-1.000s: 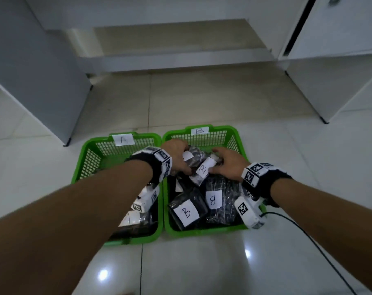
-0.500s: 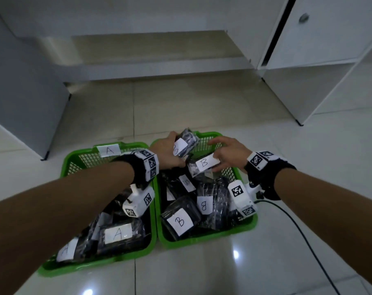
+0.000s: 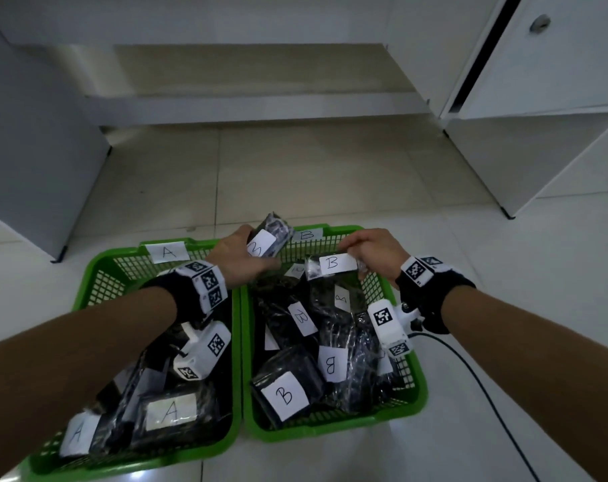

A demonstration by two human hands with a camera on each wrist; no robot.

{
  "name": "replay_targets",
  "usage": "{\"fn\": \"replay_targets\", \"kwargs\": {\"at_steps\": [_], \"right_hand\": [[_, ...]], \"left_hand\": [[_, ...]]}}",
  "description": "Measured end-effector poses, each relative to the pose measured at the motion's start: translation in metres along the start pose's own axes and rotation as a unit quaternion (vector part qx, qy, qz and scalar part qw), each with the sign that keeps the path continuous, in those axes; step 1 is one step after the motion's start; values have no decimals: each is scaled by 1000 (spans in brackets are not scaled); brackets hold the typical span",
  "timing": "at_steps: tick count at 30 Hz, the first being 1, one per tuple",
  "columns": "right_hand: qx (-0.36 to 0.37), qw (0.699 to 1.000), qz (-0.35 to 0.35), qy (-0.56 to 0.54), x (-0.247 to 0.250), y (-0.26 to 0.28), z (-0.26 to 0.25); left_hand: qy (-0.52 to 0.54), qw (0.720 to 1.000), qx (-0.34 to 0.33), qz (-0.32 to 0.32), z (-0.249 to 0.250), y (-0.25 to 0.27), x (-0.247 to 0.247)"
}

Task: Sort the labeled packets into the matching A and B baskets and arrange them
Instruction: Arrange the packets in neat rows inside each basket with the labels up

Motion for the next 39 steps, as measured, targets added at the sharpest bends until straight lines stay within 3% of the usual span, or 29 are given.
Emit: {"fn": "replay_targets", "kwargs": {"at_steps": [3, 6, 8, 15, 18, 21, 24, 31, 35, 39], "right_hand": [[-31, 991, -127, 35, -33, 8, 2], [-42, 968, -214, 125, -63, 27, 12], [-37, 970, -204, 125, -67, 33, 15], [-91, 979, -177, -47, -66, 46, 26], [-74, 991, -113, -10, -47, 37, 26], [32, 982, -48, 179, -36, 28, 12], [70, 942, -95, 313, -52, 28, 14], [-42, 946, -162, 278, -59, 18, 40], [-38, 952, -138, 269, -49, 13, 34], [-30, 966, -140, 214, -35, 16, 21]], "left_hand": [[51, 998, 4, -28, 5, 2, -2], [3, 996, -42, -83, 21, 16, -16], [-37, 991, -60, -117, 29, 29, -28], [-120, 965, -166, -164, 44, 63, -70], [-191, 953, -177, -154, 36, 68, -78], [-180, 964, -150, -125, 32, 62, -79], [-151, 975, -134, -93, 31, 59, -70], [-216, 974, -65, -35, 6, 62, -50], [-290, 948, -121, -45, 8, 68, -55], [-323, 933, -158, 3, 29, 69, -41]]}}
Point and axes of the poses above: each hand's wrist, its own y-axis away from the middle knuckle, its own x-axis out of the back of the hand, z = x × y, the point moved 10 cm from there along -y, towards the middle knuckle, and after that the axes turned 2 degrees about z, right-handed, at the moved point
